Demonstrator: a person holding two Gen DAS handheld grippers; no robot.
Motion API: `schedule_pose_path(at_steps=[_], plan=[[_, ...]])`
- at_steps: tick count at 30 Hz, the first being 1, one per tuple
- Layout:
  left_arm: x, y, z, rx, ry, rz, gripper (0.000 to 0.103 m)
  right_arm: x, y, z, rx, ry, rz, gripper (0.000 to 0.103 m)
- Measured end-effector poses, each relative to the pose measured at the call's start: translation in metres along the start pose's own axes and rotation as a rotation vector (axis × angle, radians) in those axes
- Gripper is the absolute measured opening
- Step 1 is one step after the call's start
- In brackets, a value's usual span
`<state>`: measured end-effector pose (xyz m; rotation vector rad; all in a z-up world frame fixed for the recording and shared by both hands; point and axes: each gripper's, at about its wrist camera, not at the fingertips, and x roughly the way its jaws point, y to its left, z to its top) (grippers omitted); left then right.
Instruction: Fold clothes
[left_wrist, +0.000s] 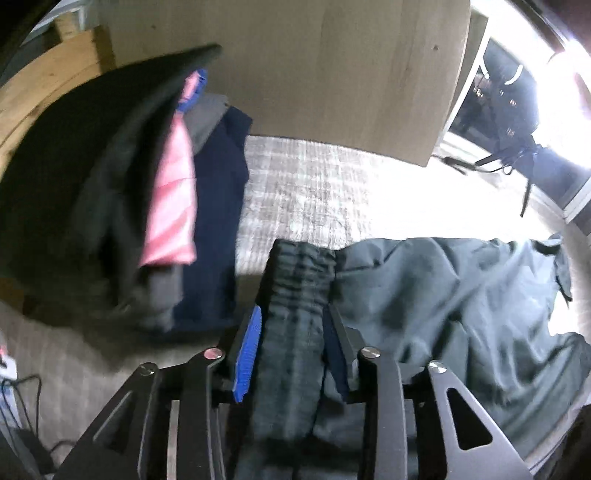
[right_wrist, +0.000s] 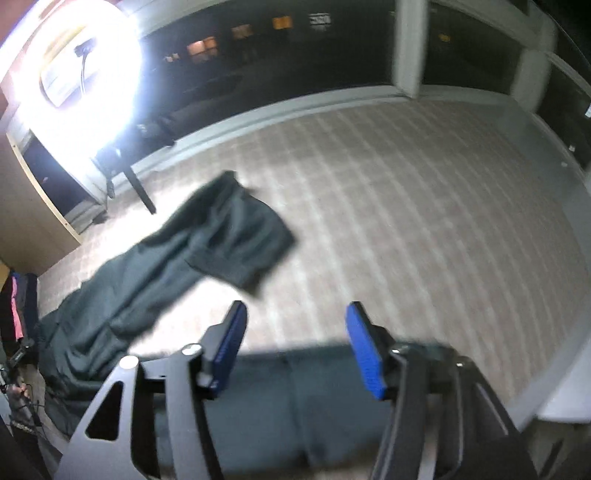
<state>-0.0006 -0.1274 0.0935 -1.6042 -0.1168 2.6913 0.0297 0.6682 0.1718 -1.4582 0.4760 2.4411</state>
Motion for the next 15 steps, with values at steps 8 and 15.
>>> schedule_pose_path(at_steps=[8, 15], plan=[[0.016, -0.008, 0.01, -0.018, 0.03, 0.031, 0.037, 0.14, 0.103, 0.027, -0.302, 0.103, -0.002, 0.058], [0.008, -0.003, 0.01, -0.033, -0.013, 0.033, 0.05, 0.171, 0.131, 0.03, -0.475, 0.105, -0.02, 0.061]])
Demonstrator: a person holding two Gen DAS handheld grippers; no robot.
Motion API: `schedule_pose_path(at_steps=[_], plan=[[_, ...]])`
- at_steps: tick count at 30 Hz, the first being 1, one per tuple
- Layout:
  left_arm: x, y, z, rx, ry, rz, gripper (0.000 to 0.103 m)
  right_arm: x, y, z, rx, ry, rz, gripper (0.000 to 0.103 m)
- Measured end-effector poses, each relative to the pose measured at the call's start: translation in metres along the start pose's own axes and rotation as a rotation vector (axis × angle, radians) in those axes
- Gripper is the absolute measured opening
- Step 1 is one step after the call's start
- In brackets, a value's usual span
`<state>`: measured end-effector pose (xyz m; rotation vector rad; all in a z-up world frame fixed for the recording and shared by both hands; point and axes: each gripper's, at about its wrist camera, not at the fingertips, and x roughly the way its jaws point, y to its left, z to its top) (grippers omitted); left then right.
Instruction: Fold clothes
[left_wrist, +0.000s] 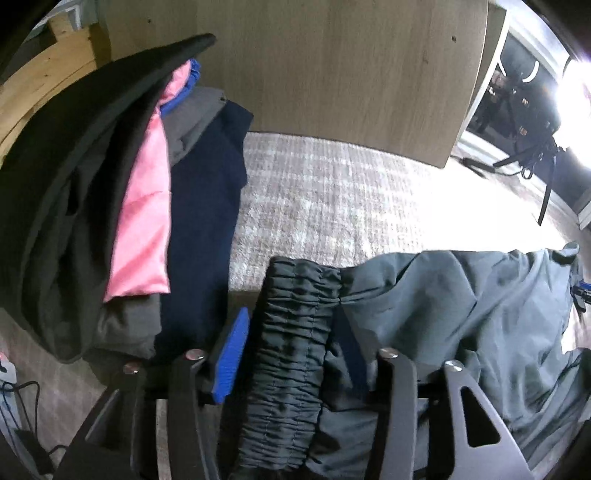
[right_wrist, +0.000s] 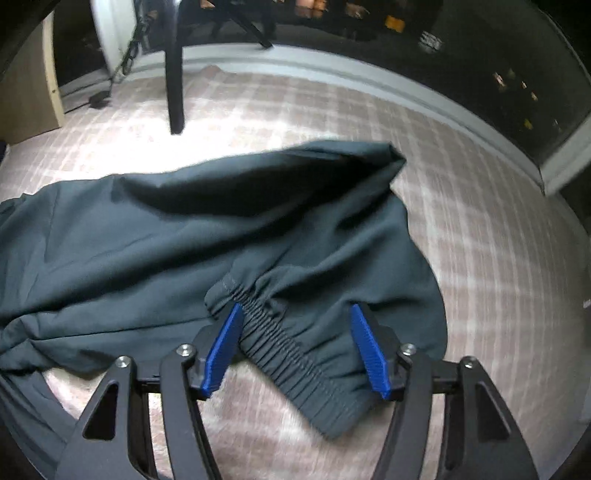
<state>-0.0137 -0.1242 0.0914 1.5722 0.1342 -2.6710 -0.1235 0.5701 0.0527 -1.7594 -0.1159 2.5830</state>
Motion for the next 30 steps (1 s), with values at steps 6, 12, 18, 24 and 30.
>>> schedule_pose_path(at_steps=[6, 12, 18, 24, 30], plan=[[0.021, 0.001, 0.006, -0.015, 0.027, -0.022, 0.05, 0.002, -0.02, 0.004, 0.065, 0.008, 0.123, 0.009], [0.034, -0.013, 0.007, 0.066, 0.053, 0.004, 0.035, -0.029, -0.037, -0.004, 0.112, -0.057, 0.121, 0.006], [0.03, -0.005, 0.007, 0.061, 0.046, 0.002, 0.022, -0.057, -0.05, -0.014, 0.135, -0.112, 0.107, 0.057], [0.034, -0.005, 0.007, 0.039, 0.056, -0.003, 0.024, -0.011, 0.004, 0.0, -0.036, -0.031, 0.131, 0.061], [0.035, -0.007, 0.006, 0.028, 0.046, 0.002, 0.017, 0.018, 0.006, 0.012, -0.026, -0.02, 0.086, 0.038]])
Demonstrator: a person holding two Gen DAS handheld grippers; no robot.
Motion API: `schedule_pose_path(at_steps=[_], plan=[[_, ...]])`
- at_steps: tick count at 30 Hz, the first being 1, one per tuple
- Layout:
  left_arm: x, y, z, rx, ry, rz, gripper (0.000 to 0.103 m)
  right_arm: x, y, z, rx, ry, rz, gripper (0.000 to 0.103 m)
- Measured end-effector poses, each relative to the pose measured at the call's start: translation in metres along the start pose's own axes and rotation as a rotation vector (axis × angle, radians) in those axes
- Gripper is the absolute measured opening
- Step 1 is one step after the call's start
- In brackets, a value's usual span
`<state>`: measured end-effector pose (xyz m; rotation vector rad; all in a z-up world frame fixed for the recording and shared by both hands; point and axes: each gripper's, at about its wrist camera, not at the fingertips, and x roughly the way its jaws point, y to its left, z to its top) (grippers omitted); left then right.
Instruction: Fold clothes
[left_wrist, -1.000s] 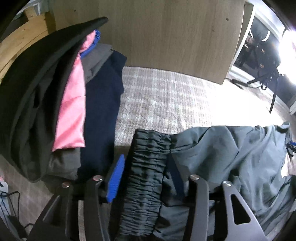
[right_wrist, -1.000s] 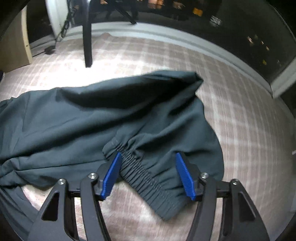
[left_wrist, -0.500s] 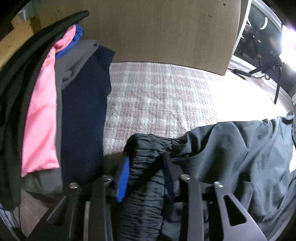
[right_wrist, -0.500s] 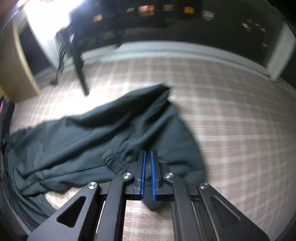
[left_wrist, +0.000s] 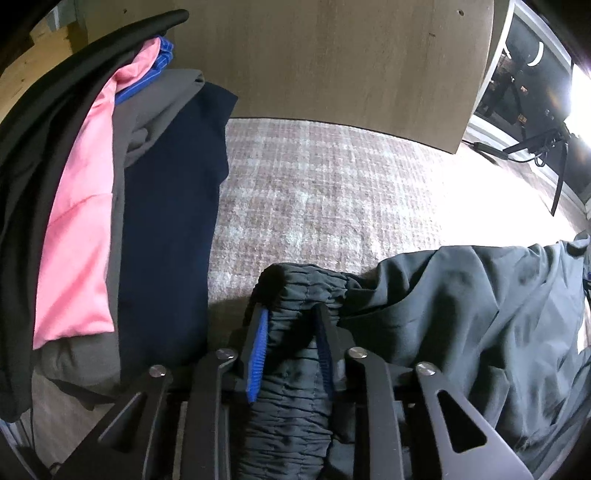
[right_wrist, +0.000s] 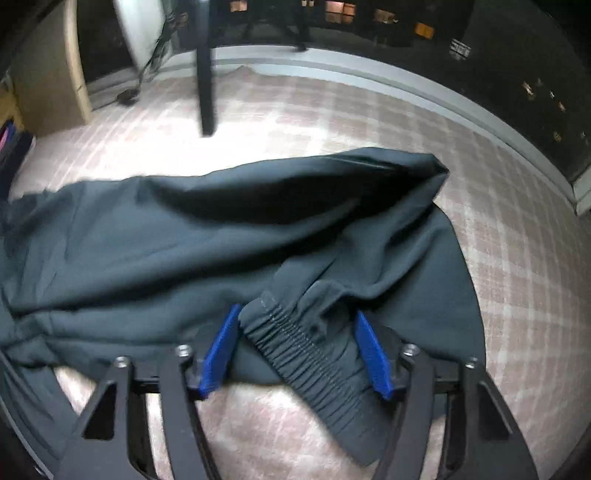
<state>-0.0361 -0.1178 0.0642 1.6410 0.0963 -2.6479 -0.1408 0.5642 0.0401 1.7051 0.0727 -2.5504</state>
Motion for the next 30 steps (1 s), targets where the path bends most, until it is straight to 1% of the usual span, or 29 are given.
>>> schedule_pose_path(at_steps=[1, 2, 3, 5, 7, 9, 11, 13, 15, 17, 19, 21, 25, 26, 28, 29, 30], plan=[[-0.002, 0.001, 0.0, -0.005, -0.01, -0.003, 0.015, -0.003, -0.009, 0.001, 0.036, 0.001, -0.001, 0.023], [-0.007, 0.002, -0.001, -0.009, -0.023, -0.008, 0.007, -0.007, -0.019, 0.0, 0.076, -0.004, 0.016, 0.023], [-0.013, 0.003, -0.001, -0.013, -0.038, -0.013, 0.006, -0.016, -0.03, -0.003, 0.114, -0.022, 0.04, 0.023], [-0.025, 0.004, -0.001, -0.018, -0.066, -0.022, 0.004, -0.044, -0.048, -0.012, 0.166, -0.087, 0.055, 0.022], [-0.04, 0.005, 0.0, -0.018, -0.092, -0.028, 0.004, -0.083, -0.067, -0.024, 0.241, -0.16, 0.097, 0.022], [-0.058, 0.005, 0.003, -0.019, -0.12, -0.023, 0.004, -0.129, -0.084, -0.034, 0.284, -0.247, 0.122, 0.022], [-0.074, 0.008, 0.011, -0.026, -0.15, -0.031, 0.004, -0.176, -0.1, -0.042, 0.301, -0.322, 0.104, 0.022], [-0.09, 0.01, 0.022, -0.032, -0.181, -0.035, 0.004, -0.214, -0.116, -0.045, 0.33, -0.376, 0.097, 0.022], [-0.105, 0.013, 0.033, -0.038, -0.211, -0.038, 0.004, -0.24, -0.135, -0.043, 0.367, -0.412, 0.074, 0.022], [-0.121, 0.015, 0.044, -0.044, -0.242, -0.042, 0.004, -0.255, -0.151, -0.036, 0.388, -0.432, 0.027, 0.022], [-0.118, 0.017, 0.059, -0.057, -0.257, -0.037, 0.004, -0.25, -0.169, -0.026, 0.406, -0.416, -0.037, 0.022], [-0.112, 0.019, 0.074, -0.069, -0.269, -0.03, 0.004, -0.227, -0.185, -0.016, 0.429, -0.372, -0.069, 0.022], [-0.058, 0.006, 0.091, -0.053, -0.169, 0.023, 0.004, -0.177, -0.218, 0.002, 0.475, -0.279, -0.12, 0.022], [-0.043, 0.002, 0.096, -0.048, -0.142, 0.037, 0.004, -0.158, -0.223, 0.008, 0.478, -0.246, -0.147, 0.022], [-0.015, -0.004, 0.104, -0.039, -0.087, 0.064, 0.007, -0.116, -0.229, 0.018, 0.481, -0.177, -0.208, 0.022], [-0.001, -0.008, 0.108, -0.034, -0.06, 0.078, 0.009, -0.096, -0.233, 0.021, 0.49, -0.13, -0.232, 0.023], [0.014, -0.011, 0.112, -0.029, -0.033, 0.092, 0.009, -0.075, -0.238, 0.024, 0.502, -0.075, -0.255, 0.023]])
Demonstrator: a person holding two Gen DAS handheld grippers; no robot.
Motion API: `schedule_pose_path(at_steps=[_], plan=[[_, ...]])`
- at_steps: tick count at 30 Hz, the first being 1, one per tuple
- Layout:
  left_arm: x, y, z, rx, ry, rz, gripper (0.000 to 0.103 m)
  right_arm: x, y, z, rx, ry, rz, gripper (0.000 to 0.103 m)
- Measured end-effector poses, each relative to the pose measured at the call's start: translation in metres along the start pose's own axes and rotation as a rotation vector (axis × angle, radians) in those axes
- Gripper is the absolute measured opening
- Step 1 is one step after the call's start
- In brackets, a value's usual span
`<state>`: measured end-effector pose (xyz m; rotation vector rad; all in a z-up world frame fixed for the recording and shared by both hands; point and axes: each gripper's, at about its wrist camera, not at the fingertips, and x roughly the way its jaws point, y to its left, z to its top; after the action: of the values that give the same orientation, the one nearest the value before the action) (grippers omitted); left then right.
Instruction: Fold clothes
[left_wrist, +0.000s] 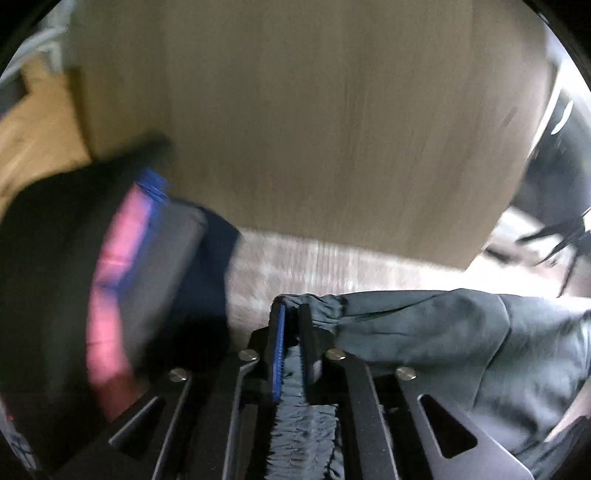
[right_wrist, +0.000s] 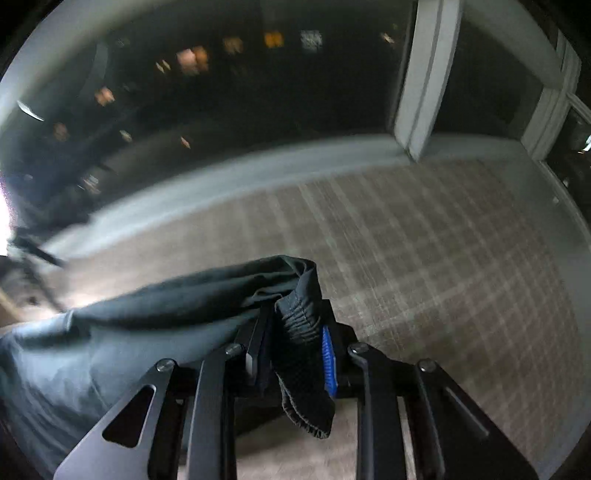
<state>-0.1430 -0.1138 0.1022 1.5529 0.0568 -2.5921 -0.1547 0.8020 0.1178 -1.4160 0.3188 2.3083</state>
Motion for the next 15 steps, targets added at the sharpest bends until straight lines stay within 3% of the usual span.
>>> schedule_pose_path(at_steps=[2, 6, 10, 12, 14, 15], plan=[[0.028, -0.01, 0.007, 0.013, 0.053, 0.028, 0.009, 0.022, 0.007, -0.001, -0.004, 0.07, -0.015, 0.024], [-0.007, -0.011, -0.004, 0.104, 0.003, 0.017, 0.012, 0.014, 0.015, -0.011, -0.041, 0.087, 0.039, 0.033], [-0.071, 0.016, -0.032, 0.153, -0.055, -0.021, 0.021, -0.038, 0.005, -0.022, 0.003, 0.022, 0.14, 0.035], [-0.092, 0.031, -0.059, 0.144, -0.06, -0.04, 0.037, -0.071, -0.004, -0.035, 0.041, -0.02, 0.217, 0.038], [-0.112, 0.047, -0.087, 0.134, -0.064, -0.059, 0.039, -0.105, -0.012, -0.059, 0.071, -0.06, 0.279, 0.043], [-0.122, 0.055, -0.102, 0.129, -0.066, -0.069, 0.045, -0.122, -0.016, -0.07, 0.086, -0.08, 0.311, 0.045]])
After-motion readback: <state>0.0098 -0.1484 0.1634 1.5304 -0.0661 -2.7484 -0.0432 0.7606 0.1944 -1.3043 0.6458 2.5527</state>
